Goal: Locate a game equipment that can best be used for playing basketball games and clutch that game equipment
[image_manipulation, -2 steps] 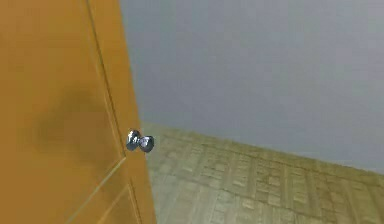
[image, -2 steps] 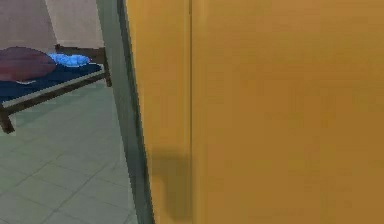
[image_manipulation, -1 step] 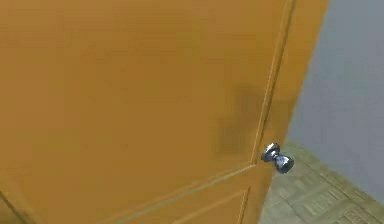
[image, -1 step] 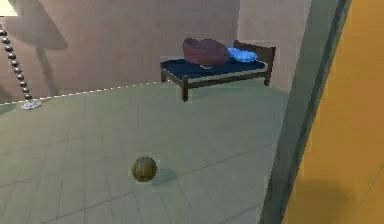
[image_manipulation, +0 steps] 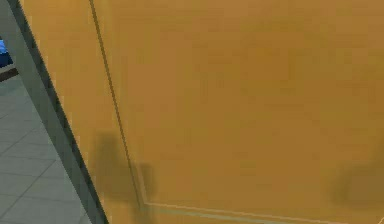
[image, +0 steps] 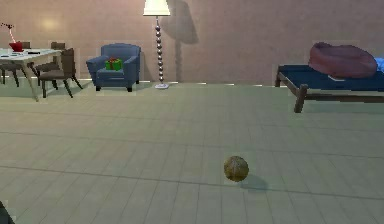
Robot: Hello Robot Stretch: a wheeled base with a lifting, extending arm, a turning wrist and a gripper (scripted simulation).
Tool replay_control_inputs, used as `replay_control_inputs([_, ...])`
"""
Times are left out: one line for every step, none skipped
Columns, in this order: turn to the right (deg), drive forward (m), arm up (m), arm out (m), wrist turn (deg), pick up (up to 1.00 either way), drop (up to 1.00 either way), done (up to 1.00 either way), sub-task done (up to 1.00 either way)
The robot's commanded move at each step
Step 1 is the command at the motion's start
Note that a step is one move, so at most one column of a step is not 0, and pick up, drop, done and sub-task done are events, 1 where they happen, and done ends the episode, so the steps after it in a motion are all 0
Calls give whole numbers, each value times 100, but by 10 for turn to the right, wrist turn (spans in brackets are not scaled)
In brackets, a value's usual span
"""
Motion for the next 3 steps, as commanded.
replay_control_inputs([-30,0,0,0,0,0,0,0,0])
replay_control_inputs([0,70,0,0,0,0,0,0,0])
replay_control_inputs([-450,0,0,0,0,0,0,0,0])
